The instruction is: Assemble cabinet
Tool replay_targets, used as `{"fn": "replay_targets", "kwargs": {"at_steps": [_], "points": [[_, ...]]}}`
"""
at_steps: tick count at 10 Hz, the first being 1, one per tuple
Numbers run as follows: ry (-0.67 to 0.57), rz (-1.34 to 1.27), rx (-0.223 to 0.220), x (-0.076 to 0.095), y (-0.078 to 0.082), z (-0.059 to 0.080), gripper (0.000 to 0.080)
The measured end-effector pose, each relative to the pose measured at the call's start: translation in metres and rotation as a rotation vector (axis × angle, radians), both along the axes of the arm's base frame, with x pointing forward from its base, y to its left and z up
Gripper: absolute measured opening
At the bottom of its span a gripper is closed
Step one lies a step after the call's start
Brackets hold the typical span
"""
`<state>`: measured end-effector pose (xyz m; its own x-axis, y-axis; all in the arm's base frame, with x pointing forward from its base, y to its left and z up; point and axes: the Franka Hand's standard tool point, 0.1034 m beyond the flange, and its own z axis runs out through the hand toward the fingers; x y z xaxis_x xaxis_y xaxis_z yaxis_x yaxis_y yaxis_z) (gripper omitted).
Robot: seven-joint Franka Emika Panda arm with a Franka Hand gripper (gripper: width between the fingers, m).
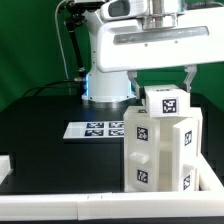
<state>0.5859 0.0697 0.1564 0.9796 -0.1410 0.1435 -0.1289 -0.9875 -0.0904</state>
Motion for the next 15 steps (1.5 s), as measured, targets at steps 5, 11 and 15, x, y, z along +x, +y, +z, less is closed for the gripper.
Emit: {"fn": "replay_targets", "kwargs": {"at_steps": [5,11,15], "points": [[-0.004,-0.403,0.094,0.0014,0.002,0.0003,0.0558],[0.028,-0.793,0.198,0.0025,0.004,0.0002,0.0558],[0.062,-1.07,0.262,0.0026,0.0064,0.0004,0.0558]]}}
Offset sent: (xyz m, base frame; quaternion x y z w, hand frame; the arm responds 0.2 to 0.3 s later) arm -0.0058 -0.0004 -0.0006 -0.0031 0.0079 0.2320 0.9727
